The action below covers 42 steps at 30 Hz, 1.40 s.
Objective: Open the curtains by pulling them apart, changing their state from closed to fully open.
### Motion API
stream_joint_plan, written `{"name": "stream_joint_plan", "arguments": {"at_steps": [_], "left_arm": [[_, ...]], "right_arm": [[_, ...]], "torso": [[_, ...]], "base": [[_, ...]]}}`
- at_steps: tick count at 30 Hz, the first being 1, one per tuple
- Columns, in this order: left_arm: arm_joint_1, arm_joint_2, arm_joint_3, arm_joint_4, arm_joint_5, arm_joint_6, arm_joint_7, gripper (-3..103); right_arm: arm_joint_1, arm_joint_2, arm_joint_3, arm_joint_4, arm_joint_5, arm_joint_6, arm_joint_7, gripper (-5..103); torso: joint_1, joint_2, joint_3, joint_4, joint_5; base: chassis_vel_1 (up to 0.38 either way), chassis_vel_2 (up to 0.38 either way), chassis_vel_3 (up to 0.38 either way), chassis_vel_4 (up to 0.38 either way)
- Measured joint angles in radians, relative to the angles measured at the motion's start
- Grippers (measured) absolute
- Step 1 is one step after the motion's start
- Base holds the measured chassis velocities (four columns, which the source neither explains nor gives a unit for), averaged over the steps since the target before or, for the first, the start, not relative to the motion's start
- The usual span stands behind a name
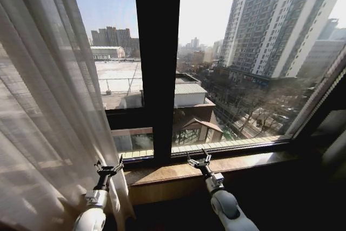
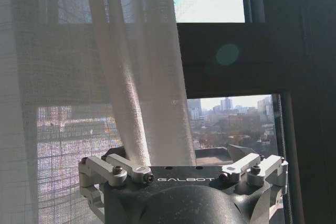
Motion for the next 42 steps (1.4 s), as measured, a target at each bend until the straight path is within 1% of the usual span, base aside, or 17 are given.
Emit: {"name": "stream_joint_plan", "arguments": {"at_steps": [4,13,14,15,16,17,20,23,24,25,28,32,33,35,36,37,42], "left_arm": [[-0.034,0.002,0.004,0.042,0.002,0.005,-0.002,100],[-0.074,0.006,-0.041,0.077,-0.011,0.062,-0.069,102],[-0.073,0.006,-0.049,0.07,-0.028,0.072,-0.084,98],[-0.058,0.006,-0.064,0.042,-0.071,0.098,-0.112,88],[-0.054,0.006,-0.068,0.038,-0.075,0.098,-0.112,77],[-0.052,0.006,-0.071,0.034,-0.077,0.098,-0.112,72],[-0.047,0.006,-0.077,0.023,-0.084,0.098,-0.107,66],[-0.039,0.008,-0.086,0.008,-0.088,0.098,-0.101,50],[-0.039,0.008,-0.086,0.008,-0.088,0.098,-0.101,50],[-0.035,0.008,-0.091,0.002,-0.088,0.098,-0.101,44],[-0.027,0.009,-0.104,-0.013,-0.088,0.101,-0.101,39],[-0.008,0.014,-0.136,-0.044,-0.089,0.116,-0.102,18],[-0.008,0.014,-0.136,-0.044,-0.089,0.116,-0.102,18],[0.008,0.019,-0.15,-0.073,-0.092,0.128,-0.102,7],[0.008,0.019,-0.15,-0.073,-0.092,0.128,-0.102,7],[0.013,0.022,-0.156,-0.082,-0.095,0.13,-0.101,3],[0.03,0.03,-0.184,-0.085,-0.103,0.125,-0.091,0]], "right_arm": [[0.0,0.0,0.0,0.0,0.0,0.0,0.0,100],[0.0,0.0,0.0,0.0,0.0,0.0,0.0,100],[0.0,0.0,0.0,0.0,0.0,0.0,0.0,100],[0.0,0.0,0.0,0.0,0.0,0.0,0.0,100],[0.0,0.0,0.0,0.0,0.0,0.0,0.0,100],[0.0,0.0,0.0,0.0,0.0,0.0,0.0,100],[0.0,0.0,0.0,0.0,0.0,0.0,0.0,100],[0.0,0.0,0.0,0.0,0.0,0.0,0.0,100],[0.0,0.0,0.0,0.0,0.0,0.0,0.0,100],[0.0,0.0,0.0,0.0,0.0,0.0,0.0,100],[0.0,0.0,0.0,0.0,0.0,0.0,0.0,100],[0.0,0.0,0.0,0.0,0.0,0.0,0.0,100],[0.0,0.0,0.0,0.0,0.0,0.0,0.0,100],[0.0,0.0,0.0,0.0,0.0,0.0,0.0,100],[0.0,0.0,0.0,0.0,0.0,0.0,0.0,100],[0.0,0.0,0.0,0.0,0.0,0.0,0.0,100],[0.0,0.0,0.0,0.0,0.0,0.0,0.0,100]], "torso": [[0.0,0.0,0.0,0.0,-0.0001],[0.0,0.0,0.0,0.0,-0.0001],[0.0,0.0,0.0,0.0001,0.0001],[0.0,0.0,0.0,0.0001,0.0001],[0.0,0.0,0.0,0.0,0.0],[0.0,0.0,0.0,0.0,0.0],[0.0,0.0,0.0,0.0,0.0],[0.0,0.0,0.0,0.0,0.0],[0.0,0.0,0.0,0.0,0.0],[0.0,0.0,0.0,0.0,0.0],[0.0,0.0,0.0,0.0,0.0],[0.0,0.0,0.0,0.0,0.0],[0.0,0.0,0.0,0.0,0.0],[0.0,0.0,0.0,0.0,0.0],[0.0,0.0,0.0,0.0,0.0],[0.0,0.0,0.0,0.0,0.0],[0.0,0.0,0.0,0.0,0.0]], "base": [[0.0,0.0,0.0,0.0],[0.0,0.0,0.0,0.0],[0.0,0.0,0.0,0.0],[0.0,0.0,0.0,0.0],[0.0,0.0,0.0,0.0],[0.0,0.0,0.0,0.0],[0.0,0.0,0.0,0.0],[0.0,0.0,0.0,0.0],[0.0,0.0,0.0,0.0],[0.0,0.0,0.0,0.0],[0.0,0.0,0.0,0.0],[0.0,0.0,0.0,0.0],[0.0,0.0,0.0,0.0],[0.0,0.0,0.0,0.0],[0.0,0.0,0.0,0.0],[0.0,0.0,0.0,0.0],[0.0,0.0,0.0,0.0]]}}
